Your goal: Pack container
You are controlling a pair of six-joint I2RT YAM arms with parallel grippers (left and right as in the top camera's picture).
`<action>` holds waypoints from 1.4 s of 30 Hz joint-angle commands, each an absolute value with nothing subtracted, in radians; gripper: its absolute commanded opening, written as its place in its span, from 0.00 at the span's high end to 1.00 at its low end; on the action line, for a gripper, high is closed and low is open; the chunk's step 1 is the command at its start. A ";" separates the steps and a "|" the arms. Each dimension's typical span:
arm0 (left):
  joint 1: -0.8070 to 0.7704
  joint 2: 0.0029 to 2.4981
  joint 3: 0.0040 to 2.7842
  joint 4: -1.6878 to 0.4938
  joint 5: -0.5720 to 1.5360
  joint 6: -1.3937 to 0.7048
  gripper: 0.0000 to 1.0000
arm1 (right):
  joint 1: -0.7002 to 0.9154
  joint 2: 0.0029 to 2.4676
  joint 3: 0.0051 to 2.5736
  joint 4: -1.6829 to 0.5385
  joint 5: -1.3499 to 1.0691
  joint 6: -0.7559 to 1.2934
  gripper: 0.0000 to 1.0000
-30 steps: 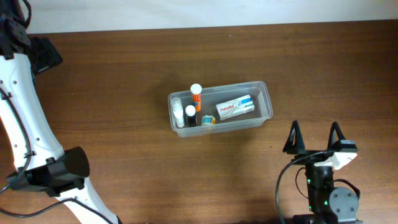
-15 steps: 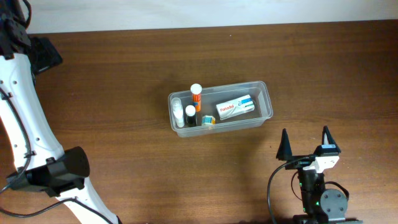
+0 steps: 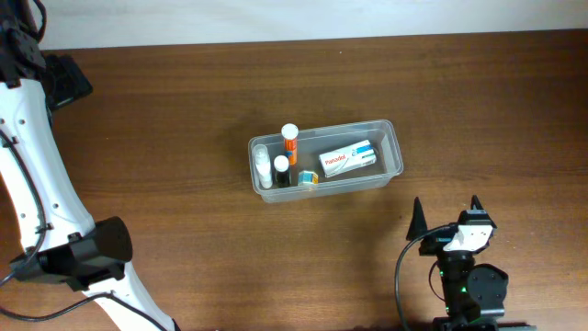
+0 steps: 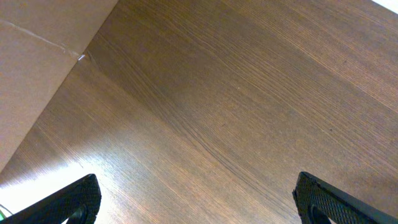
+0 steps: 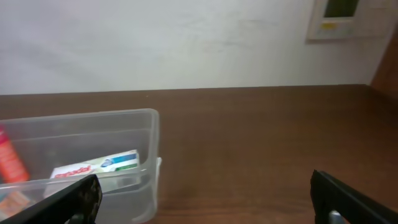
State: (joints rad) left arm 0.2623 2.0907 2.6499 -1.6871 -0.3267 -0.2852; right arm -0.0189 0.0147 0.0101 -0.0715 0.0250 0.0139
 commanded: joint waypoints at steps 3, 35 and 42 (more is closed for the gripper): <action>0.266 2.096 2.653 -1.687 -0.337 -0.295 0.00 | -0.112 0.004 0.006 -0.079 0.037 0.007 0.02; 0.266 2.096 2.653 -1.687 -0.337 -0.295 0.00 | -0.144 0.006 0.006 -0.079 0.037 0.007 0.02; 0.266 2.096 2.653 -1.687 -0.337 -0.295 0.00 | -0.144 0.006 0.006 -0.079 0.037 0.007 0.02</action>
State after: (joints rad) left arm 0.2623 2.0907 2.6499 -1.6871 -0.3267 -0.2852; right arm -0.1364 0.0147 0.0101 -0.0715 0.0254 0.0143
